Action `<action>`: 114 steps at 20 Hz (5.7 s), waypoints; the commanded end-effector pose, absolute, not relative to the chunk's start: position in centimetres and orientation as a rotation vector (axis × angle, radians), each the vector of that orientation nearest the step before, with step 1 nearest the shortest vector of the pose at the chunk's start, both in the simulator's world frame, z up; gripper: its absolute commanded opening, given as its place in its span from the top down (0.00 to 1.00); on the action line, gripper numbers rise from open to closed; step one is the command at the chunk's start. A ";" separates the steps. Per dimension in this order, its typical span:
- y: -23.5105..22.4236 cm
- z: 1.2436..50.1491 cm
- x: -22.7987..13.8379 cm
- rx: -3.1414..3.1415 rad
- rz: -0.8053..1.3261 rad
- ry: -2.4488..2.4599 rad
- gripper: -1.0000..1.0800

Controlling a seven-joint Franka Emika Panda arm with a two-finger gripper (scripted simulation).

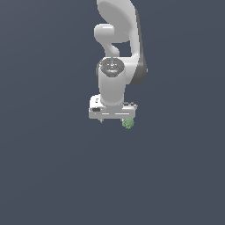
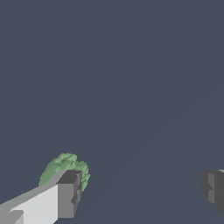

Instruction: Pick up the object and move it to a goal position.

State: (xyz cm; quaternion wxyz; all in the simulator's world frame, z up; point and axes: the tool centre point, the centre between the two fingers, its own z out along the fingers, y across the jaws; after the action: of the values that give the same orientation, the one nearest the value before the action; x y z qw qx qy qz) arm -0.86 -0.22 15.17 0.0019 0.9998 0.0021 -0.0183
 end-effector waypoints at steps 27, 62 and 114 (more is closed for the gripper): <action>1.3 13.0 -2.5 3.110 -0.078 0.368 0.04; 9.2 8.1 -7.4 2.853 -0.001 1.316 0.04; -2.5 25.0 -7.6 2.852 0.004 1.325 1.00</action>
State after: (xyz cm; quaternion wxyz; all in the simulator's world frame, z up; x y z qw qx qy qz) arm -7.57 -1.70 23.50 -0.0007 0.9071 0.4209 0.0015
